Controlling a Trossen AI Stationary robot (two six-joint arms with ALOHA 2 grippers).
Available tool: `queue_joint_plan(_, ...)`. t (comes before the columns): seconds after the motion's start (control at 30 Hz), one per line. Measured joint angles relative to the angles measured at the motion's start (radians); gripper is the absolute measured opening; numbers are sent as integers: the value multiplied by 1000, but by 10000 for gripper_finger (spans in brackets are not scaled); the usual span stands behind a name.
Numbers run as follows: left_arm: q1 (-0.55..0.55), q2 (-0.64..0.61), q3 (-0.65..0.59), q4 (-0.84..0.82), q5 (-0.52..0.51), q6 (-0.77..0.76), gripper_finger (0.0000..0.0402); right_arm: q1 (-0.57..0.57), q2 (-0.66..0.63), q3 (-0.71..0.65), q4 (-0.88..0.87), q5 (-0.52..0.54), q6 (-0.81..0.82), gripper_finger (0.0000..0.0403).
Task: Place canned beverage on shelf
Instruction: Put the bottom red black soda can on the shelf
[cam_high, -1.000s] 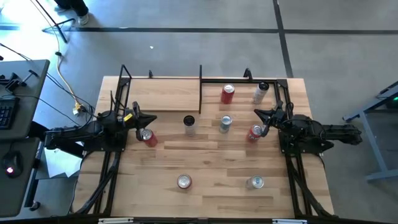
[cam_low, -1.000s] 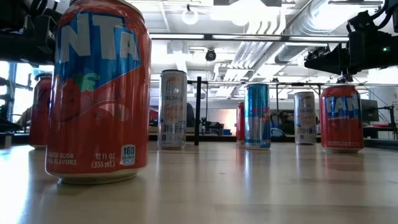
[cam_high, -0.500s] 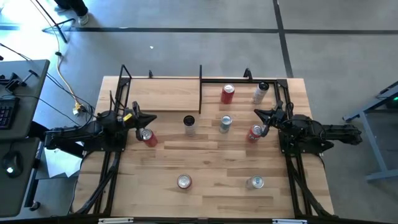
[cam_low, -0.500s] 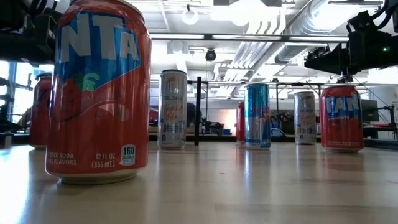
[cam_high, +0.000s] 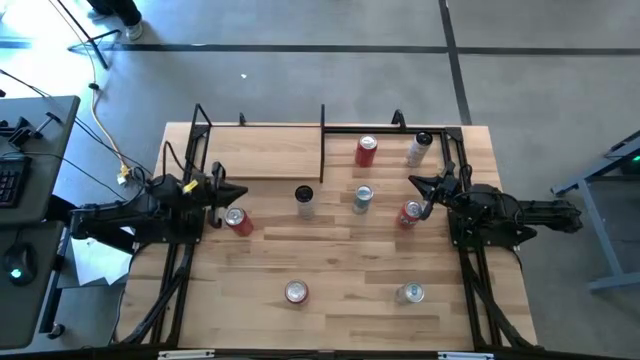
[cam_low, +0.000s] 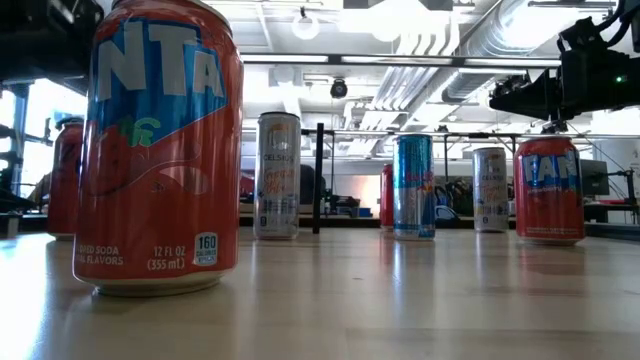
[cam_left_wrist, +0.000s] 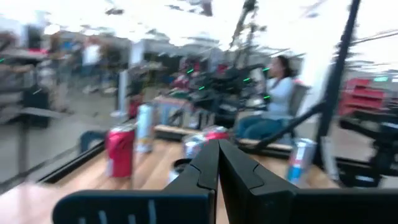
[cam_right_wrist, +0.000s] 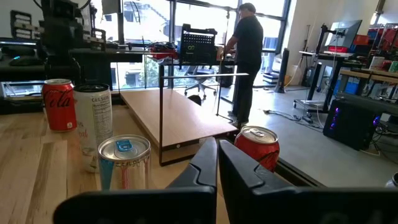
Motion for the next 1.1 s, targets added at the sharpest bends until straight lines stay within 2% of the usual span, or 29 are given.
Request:
queue_joint_plan(0.13, 1, 106, 135, -133, -10, 9, 0, 0, 0, 0, 0, 0, 0, 0)
queue_joint_plan(0.43, 1, 487, 473, -533, 15, 9, 0, 0, 0, 0, 0, 0, 0, 0)
queue_joint_plan(0.6, 0, 666, 633, -741, 25, -44, 0, 0, 0, 0, 0, 0, 0, 0)
queue_joint_plan(0.87, 0, 820, 850, -1028, 35, -82, 0, 0, 0, 0, 0, 0, 0, 0)
queue_joint_plan(1.1, -32, 887, 914, -1258, 30, -146, 0, 0, 0, 0, 0, 0, 0, 0)
